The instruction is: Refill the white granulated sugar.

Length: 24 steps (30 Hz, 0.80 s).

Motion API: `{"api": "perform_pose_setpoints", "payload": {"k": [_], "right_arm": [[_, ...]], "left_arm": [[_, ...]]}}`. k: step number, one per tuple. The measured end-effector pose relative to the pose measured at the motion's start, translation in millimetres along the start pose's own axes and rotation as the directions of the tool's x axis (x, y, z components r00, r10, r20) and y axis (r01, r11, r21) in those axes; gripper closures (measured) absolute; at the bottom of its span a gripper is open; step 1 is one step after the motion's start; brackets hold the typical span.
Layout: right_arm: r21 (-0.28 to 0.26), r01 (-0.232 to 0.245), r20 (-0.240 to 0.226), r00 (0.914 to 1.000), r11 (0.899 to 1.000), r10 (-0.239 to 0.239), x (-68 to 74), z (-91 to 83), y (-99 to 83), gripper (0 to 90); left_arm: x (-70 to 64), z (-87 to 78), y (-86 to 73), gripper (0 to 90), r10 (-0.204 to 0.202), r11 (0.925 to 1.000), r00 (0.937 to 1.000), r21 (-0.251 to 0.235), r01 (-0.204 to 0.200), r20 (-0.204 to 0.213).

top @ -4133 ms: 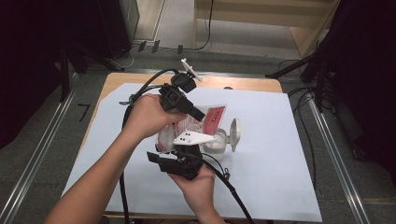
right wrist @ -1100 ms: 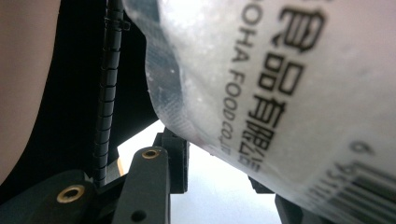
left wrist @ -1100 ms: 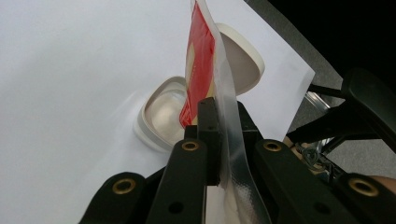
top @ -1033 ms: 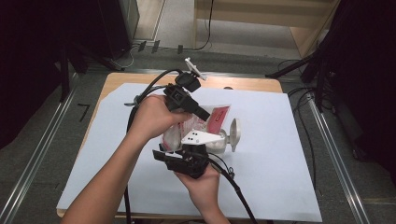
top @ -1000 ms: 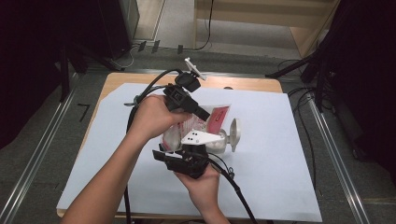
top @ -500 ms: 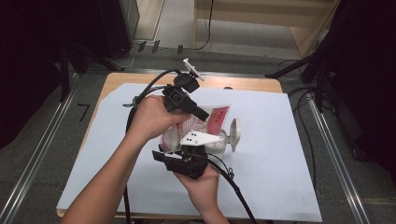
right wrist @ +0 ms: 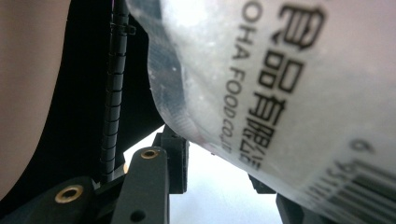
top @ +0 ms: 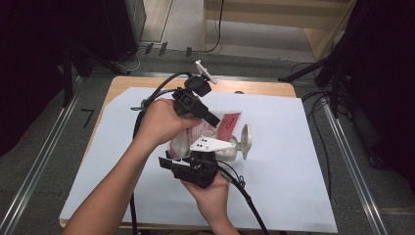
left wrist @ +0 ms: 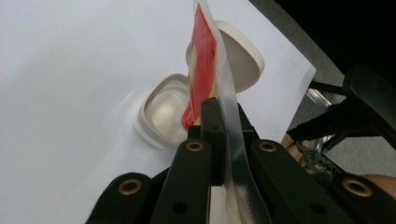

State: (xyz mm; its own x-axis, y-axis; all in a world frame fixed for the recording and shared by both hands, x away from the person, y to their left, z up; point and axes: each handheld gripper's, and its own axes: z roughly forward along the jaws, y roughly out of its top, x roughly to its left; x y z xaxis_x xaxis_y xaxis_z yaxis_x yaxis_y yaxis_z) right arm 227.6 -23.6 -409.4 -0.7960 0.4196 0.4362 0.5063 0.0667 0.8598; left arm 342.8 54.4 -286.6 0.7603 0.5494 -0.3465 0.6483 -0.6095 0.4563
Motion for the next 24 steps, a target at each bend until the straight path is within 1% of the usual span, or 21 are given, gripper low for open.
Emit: {"api": "perform_pose_setpoints", "payload": {"k": [1, 9, 10, 12, 13, 16, 19, 24], "right_arm": [[-0.002, -0.003, 0.0, 1.0, 1.0, 0.003, 0.2, 0.0, 0.0, 65.1], [-0.005, -0.01, 0.001, 0.9999, 1.0, 0.01, -0.1, -0.7, 0.5, 65.1], [-0.009, -0.011, 0.001, 0.9999, 1.0, 0.011, 0.2, -0.3, 0.3, 65.1], [-0.011, -0.01, 0.001, 0.9999, 1.0, 0.01, 0.4, 0.2, 0.1, 65.1], [-0.013, -0.01, -0.002, 1.0, 1.0, 0.01, 0.9, 0.8, -0.2, 65.0], [-0.014, -0.007, -0.004, 1.0, 1.0, 0.006, 1.0, 1.3, -0.4, 64.9], [-0.013, -0.005, -0.001, 1.0, 1.0, 0.005, 1.2, 1.2, -0.4, 64.5], [-0.019, -0.006, -0.001, 1.0, 1.0, 0.006, 1.7, 1.5, -0.6, 63.0]], "left_arm": [[0.2, -0.2, 0.1, 89.5, 0.008, 1.0, 1.0, 0.004, -0.008, -0.001], [-0.7, 0.8, 1.6, 89.5, 0.004, 1.0, 1.0, 0.0, -0.004, -0.001], [-0.3, 0.1, 1.3, 89.5, 0.011, 0.9999, 0.9999, 0.008, -0.011, -0.003], [-0.4, -0.2, 1.0, 89.5, 0.01, 0.9999, 0.9999, 0.01, -0.01, -0.004], [-1.2, -0.2, 0.5, 89.5, 0.003, 1.0, 1.0, 0.007, -0.003, -0.004], [-0.4, -0.7, 0.4, 89.5, 0.01, 0.9999, 0.9999, 0.012, -0.01, -0.006], [0.1, -0.1, 0.5, 89.5, 0.007, 1.0, 1.0, 0.005, -0.007, -0.002], [-0.4, -0.2, 1.3, 89.5, 0.01, 0.9999, 0.9999, 0.01, -0.01, -0.005]]}}
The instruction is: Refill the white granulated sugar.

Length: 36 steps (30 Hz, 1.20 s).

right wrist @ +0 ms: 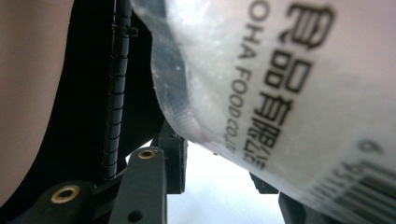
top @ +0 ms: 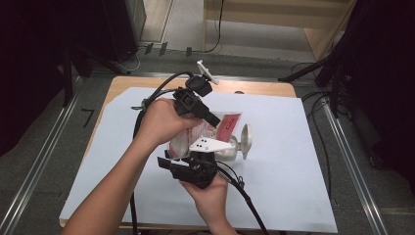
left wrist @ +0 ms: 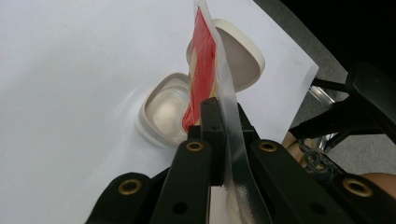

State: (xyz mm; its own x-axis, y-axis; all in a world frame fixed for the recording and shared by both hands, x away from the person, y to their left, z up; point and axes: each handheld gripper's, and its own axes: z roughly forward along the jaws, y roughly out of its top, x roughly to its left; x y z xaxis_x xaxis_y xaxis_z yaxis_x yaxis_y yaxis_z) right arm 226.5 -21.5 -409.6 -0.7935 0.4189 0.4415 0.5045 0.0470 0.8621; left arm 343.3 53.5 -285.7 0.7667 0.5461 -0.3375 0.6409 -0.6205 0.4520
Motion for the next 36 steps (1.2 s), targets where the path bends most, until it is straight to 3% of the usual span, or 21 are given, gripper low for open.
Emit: {"api": "perform_pose_setpoints", "payload": {"k": [11, 18, 36], "right_arm": [[-0.029, 0.022, 0.055, 0.9983, 0.999, -0.02, -3.3, 3.0, 0.2, 64.3], [-0.033, 0.011, 0.058, 0.9983, 0.999, -0.009, -4.7, 4.4, 0.7, 64.3], [-0.019, 0.04, 0.045, 0.9982, 0.999, -0.039, 0.9, 8.5, 0.8, 64.4]], "left_arm": [[-0.4, 1.2, 3.9, 89.3, 0.013, 0.9998, 0.9997, -0.015, -0.014, -0.018], [-0.6, 0.7, 4.0, 89.3, 0.011, 0.9998, 0.9996, -0.019, -0.011, -0.025], [-0.6, -5.9, -4.5, 89.0, 0.002, 0.9994, 0.9995, -0.035, -0.003, -0.032]]}}
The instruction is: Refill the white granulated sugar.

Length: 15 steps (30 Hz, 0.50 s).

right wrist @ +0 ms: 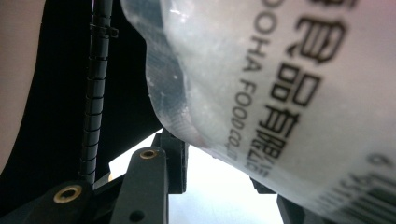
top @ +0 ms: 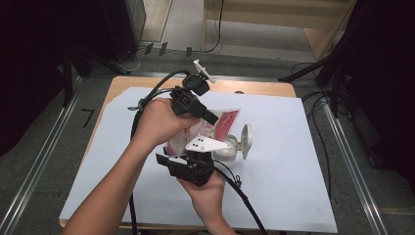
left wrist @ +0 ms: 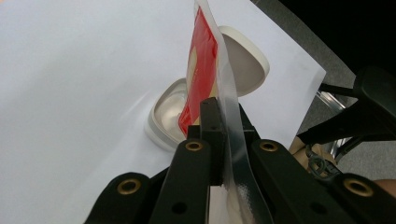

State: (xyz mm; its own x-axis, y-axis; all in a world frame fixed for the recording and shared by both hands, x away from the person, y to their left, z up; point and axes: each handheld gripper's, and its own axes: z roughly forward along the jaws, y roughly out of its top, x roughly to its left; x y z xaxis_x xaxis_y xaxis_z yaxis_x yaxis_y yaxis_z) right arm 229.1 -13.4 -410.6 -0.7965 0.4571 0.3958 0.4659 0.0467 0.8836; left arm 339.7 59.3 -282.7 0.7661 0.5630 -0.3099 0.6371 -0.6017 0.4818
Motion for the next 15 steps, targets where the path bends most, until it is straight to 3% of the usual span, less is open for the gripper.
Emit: {"api": "perform_pose_setpoints", "payload": {"k": [6, 15], "right_arm": [[0.013, -0.012, -0.019, 0.9997, 1.0, 0.012, -0.7, 0.7, -0.4, 64.3], [0.034, 0.001, -0.016, 0.9999, 0.999, -0.001, 1.4, 0.3, -3.0, 63.4]], "left_arm": [[3.0, 0.9, -0.3, 88.8, 0.005, 0.9999, 1.0, 0.016, -0.005, 0.003], [5.0, -0.1, -7.7, 88.6, -0.012, 0.9998, 0.9994, -0.017, 0.012, 0.032]]}}
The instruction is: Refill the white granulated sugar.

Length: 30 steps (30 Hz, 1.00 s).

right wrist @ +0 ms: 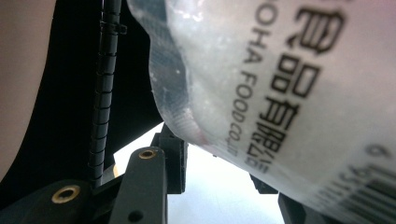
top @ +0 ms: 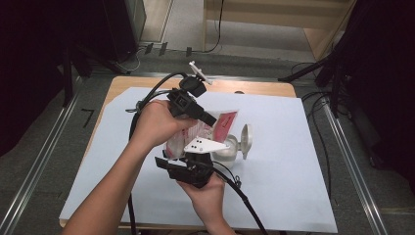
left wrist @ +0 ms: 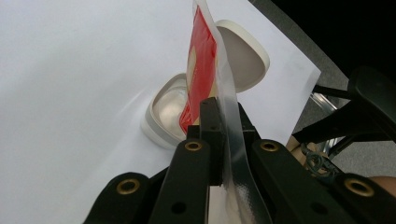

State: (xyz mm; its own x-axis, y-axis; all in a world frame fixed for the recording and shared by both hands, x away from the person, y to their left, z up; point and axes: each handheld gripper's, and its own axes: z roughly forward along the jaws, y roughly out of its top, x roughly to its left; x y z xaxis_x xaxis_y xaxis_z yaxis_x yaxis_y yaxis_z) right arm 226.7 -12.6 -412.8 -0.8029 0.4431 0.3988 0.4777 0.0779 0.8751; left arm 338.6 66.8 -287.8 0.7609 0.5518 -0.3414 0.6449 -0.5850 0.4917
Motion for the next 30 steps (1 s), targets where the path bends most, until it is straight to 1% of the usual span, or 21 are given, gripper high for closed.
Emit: {"api": "perform_pose_setpoints", "payload": {"k": [1, 2, 3, 4, 5, 6, 7, 8, 10, 12, 14, 15, 16, 17, 20, 21, 23, 25, 28, 29, 30], "right_arm": [[0.0, 0.0, 0.0, 1.0, 1.0, 0.0, 0.0, 0.0, 0.0, 63.4], [0.005, 0.013, 0.008, 0.9999, 1.0, -0.013, 0.3, 0.1, -1.0, 62.9], [0.005, 0.013, 0.008, 0.9999, 1.0, -0.013, 0.3, 0.1, -1.0, 62.9], [0.012, 0.024, 0.02, 0.9995, 1.0, -0.025, 0.3, 0.5, -2.8, 62.7], [0.012, 0.024, 0.02, 0.9995, 1.0, -0.025, 0.3, 0.5, -2.8, 62.7], [0.017, 0.019, 0.013, 0.9997, 1.0, -0.019, -0.6, 0.9, -4.2, 62.0], [0.017, 0.019, 0.013, 0.9997, 1.0, -0.019, -0.6, 0.9, -4.2, 62.0], [0.027, 0.021, 0.014, 0.9997, 0.999, -0.021, -1.3, 1.7, -5.2, 61.1], [0.03, 0.02, 0.015, 0.9997, 0.999, -0.02, -1.6, 2.5, -6.6, 60.4], [0.034, 0.017, 0.018, 0.9997, 0.999, -0.018, -1.7, 3.2, -8.5, 59.1], [0.038, 0.017, 0.023, 0.9996, 0.999, -0.018, -1.5, 3.7, -9.2, 58.3], [0.042, 0.027, 0.029, 0.9992, 0.999, -0.028, -1.1, 4.5, -10.2, 57.8], [0.054, 0.038, 0.039, 0.9984, 0.998, -0.04, -1.5, 5.8, -12.2, 57.8], [0.054, 0.038, 0.039, 0.9984, 0.998, -0.04, -1.5, 5.8, -12.2, 57.8], [0.064, 0.028, 0.04, 0.9987, 0.998, -0.031, -4.1, 7.1, -15.1, 57.7], [0.069, 0.026, 0.04, 0.9988, 0.997, -0.028, -4.4, 7.2, -16.0, 57.6], [0.079, 0.023, 0.036, 0.999, 0.997, -0.026, -4.9, 8.0, -18.3, 57.5], [0.085, 0.028, 0.035, 0.9989, 0.996, -0.031, -4.9, 9.0, -19.4, 57.4], [0.092, 0.025, 0.029, 0.9992, 0.995, -0.028, -5.1, 10.2, -21.1, 57.2], [0.092, 0.025, 0.029, 0.9992, 0.995, -0.028, -5.1, 10.2, -21.1, 57.2], [0.097, 0.022, 0.025, 0.9994, 0.995, -0.024, -5.4, 11.1, -22.2, 57.0]], "left_arm": [[0.0, 0.0, 0.0, 88.6, 0.0, 1.0, 1.0, 0.0, 0.0, 0.0], [0.6, -1.1, -1.7, 88.5, 0.02, 0.9998, 0.9998, 0.001, -0.02, 0.006], [0.6, -1.1, -1.7, 88.4, 0.02, 0.9998, 0.9998, 0.001, -0.02, 0.006], [0.7, -1.4, -3.2, 88.2, 0.023, 0.9997, 0.9996, -0.005, -0.023, 0.013], [1.5, -2.1, -4.9, 88.2, 0.032, 0.9994, 0.9994, -0.011, -0.032, 0.015], [2.6, -3.2, -8.5, 88.2, 0.036, 0.999, 0.9991, -0.027, -0.035, 0.021], [2.6, -3.2, -8.5, 88.3, 0.036, 0.999, 0.9991, -0.027, -0.035, 0.021], [3.6, -3.2, -10.0, 88.2, 0.038, 0.9987, 0.999, -0.034, -0.037, 0.026], [4.5, -3.2, -14.2, 88.2, 0.038, 0.998, 0.9987, -0.052, -0.036, 0.034], [4.3, -2.9, -15.8, 88.2, 0.039, 0.9975, 0.9985, -0.06, -0.037, 0.038], [4.2, -3.0, -18.1, 88.1, 0.051, 0.9967, 0.9981, -0.064, -0.049, 0.034], [4.7, -3.3, -19.5, 88.1, 0.056, 0.9964, 0.998, -0.066, -0.054, 0.031], [5.2, -3.3, -21.1, 88.0, 0.055, 0.9961, 0.9979, -0.07, -0.053, 0.032], [5.5, -3.2, -22.9, 88.0, 0.052, 0.9956, 0.9981, -0.08, -0.049, 0.032], [5.6, -2.3, -28.1, 87.8, 0.039, 0.9946, 0.9984, -0.098, -0.035, 0.04], [6.2, -2.6, -29.6, 87.8, 0.044, 0.9943, 0.9983, -0.099, -0.04, 0.038], [7.5, -3.6, -33.9, 88.0, 0.041, 0.9937, 0.9982, -0.107, -0.036, 0.044], [9.0, -4.4, -36.1, 88.0, 0.042, 0.9936, 0.9979, -0.107, -0.036, 0.05], [9.8, -5.2, -37.8, 88.0, 0.04, 0.9939, 0.998, -0.105, -0.034, 0.049], [10.5, -6.0, -38.5, 88.0, 0.047, 0.9941, 0.9979, -0.1, -0.042, 0.045], [11.0, -7.0, -40.6, 88.0, 0.043, 0.9945, 0.998, -0.098, -0.038, 0.046]]}}
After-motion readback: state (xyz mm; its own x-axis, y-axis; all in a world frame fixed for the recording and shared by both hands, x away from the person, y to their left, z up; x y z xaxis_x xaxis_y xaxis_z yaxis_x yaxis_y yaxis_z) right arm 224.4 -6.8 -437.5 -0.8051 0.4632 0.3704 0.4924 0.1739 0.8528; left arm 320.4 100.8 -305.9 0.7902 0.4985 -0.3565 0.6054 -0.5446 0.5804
